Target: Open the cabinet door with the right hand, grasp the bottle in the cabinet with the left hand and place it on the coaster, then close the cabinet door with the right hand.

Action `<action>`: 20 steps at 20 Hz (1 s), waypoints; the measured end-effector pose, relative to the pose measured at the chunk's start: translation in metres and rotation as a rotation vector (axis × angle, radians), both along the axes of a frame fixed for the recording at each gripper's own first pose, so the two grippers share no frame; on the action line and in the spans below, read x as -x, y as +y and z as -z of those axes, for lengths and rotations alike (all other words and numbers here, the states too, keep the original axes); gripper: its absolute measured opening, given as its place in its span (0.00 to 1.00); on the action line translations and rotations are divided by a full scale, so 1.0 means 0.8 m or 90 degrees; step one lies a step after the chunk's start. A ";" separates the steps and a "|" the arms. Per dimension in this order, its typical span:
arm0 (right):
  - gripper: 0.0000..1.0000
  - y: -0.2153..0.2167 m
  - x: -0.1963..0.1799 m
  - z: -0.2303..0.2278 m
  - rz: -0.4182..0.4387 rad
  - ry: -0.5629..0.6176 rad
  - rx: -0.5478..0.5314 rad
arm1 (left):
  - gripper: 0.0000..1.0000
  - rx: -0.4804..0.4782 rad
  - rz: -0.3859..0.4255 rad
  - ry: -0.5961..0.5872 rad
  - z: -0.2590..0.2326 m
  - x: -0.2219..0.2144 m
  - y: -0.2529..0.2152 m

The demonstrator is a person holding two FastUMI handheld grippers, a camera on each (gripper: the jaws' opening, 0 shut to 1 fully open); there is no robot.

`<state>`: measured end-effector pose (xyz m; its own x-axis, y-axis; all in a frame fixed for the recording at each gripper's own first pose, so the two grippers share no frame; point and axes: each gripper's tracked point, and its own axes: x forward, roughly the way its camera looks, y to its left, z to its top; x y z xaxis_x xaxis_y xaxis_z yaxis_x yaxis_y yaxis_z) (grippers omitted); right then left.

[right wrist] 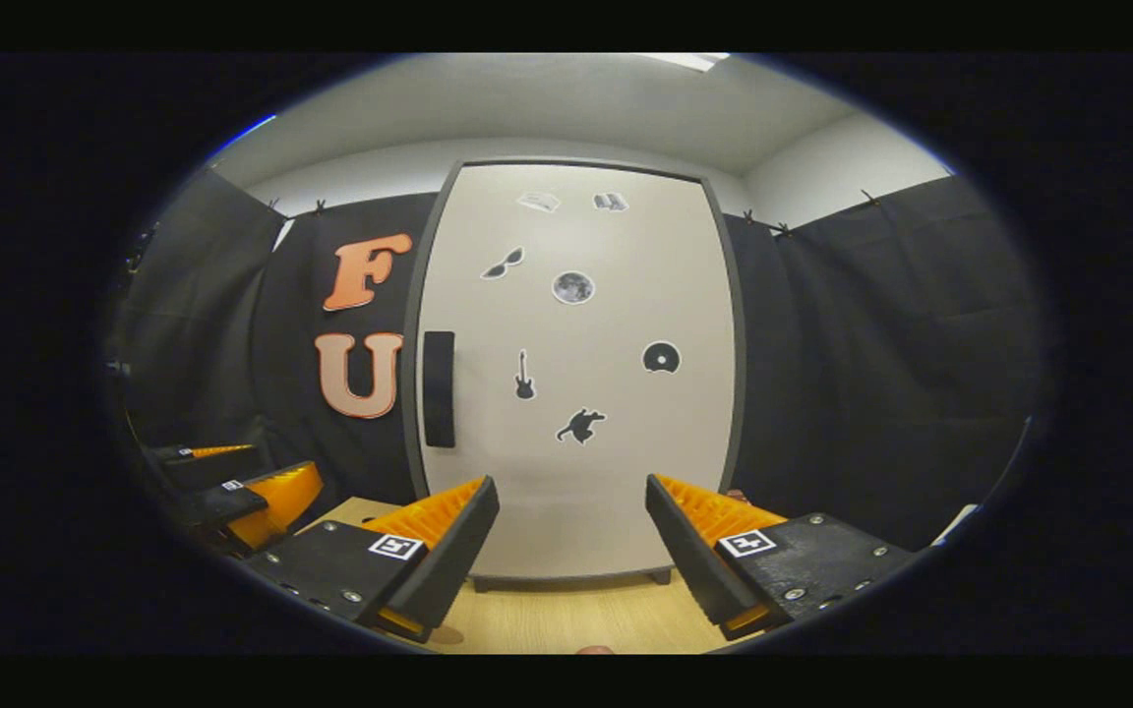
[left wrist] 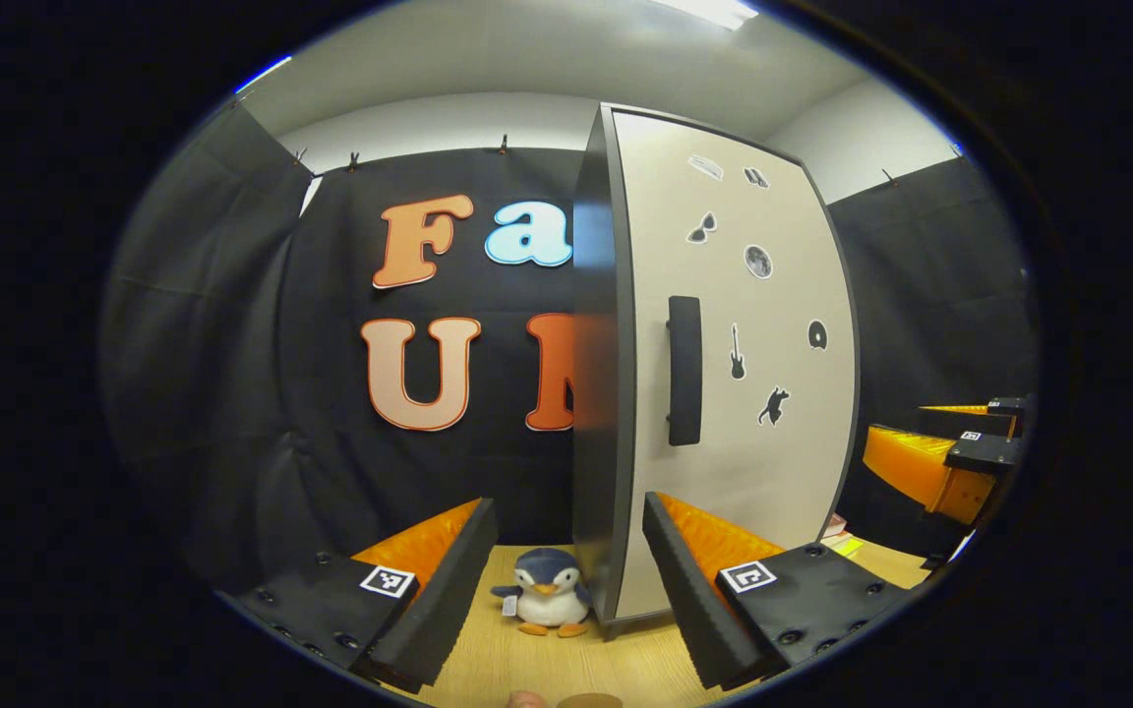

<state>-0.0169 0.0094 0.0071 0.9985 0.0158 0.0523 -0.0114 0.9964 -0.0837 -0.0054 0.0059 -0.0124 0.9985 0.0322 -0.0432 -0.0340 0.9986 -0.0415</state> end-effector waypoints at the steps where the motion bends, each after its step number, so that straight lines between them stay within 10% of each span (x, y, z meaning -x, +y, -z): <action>1: 0.93 0.002 0.002 0.001 -0.001 0.001 0.005 | 0.97 0.001 -0.003 0.000 0.000 0.000 0.001; 20: 0.96 0.083 -0.038 0.003 -0.066 0.002 0.007 | 0.97 -0.008 -0.035 -0.042 -0.002 -0.001 0.052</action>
